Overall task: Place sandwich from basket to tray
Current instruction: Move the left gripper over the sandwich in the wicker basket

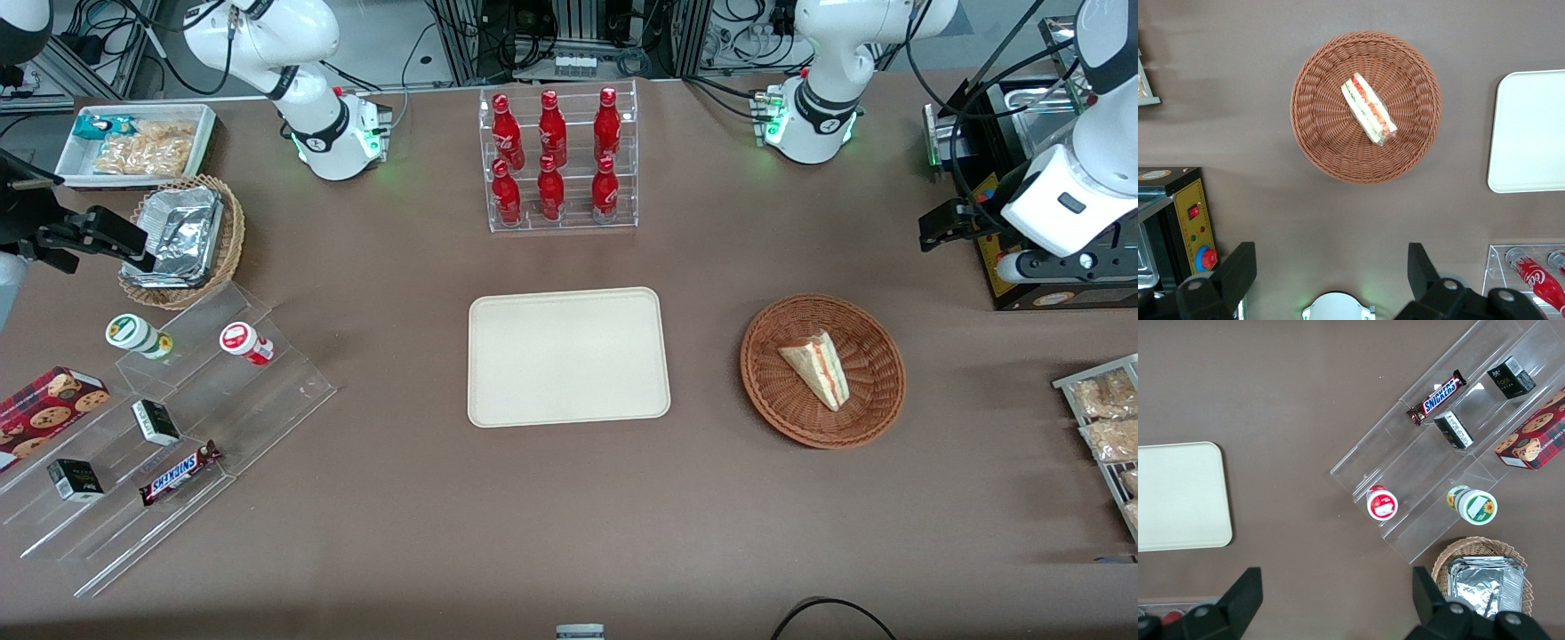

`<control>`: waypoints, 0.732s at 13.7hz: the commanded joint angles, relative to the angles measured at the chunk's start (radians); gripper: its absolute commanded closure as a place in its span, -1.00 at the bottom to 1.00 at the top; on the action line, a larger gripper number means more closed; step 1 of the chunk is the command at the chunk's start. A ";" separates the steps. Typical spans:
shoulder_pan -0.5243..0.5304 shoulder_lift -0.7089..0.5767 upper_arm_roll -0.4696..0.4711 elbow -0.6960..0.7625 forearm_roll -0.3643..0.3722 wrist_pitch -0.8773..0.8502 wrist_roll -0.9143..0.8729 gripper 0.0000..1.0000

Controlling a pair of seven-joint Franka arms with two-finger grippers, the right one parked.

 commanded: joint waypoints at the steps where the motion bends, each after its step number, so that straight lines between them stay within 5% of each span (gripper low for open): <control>1: 0.005 0.011 -0.004 0.020 -0.030 0.001 0.015 -1.00; 6: 0.005 0.089 -0.004 -0.039 -0.039 0.011 0.017 -1.00; 10: -0.003 0.114 -0.004 -0.176 -0.033 0.189 0.006 -1.00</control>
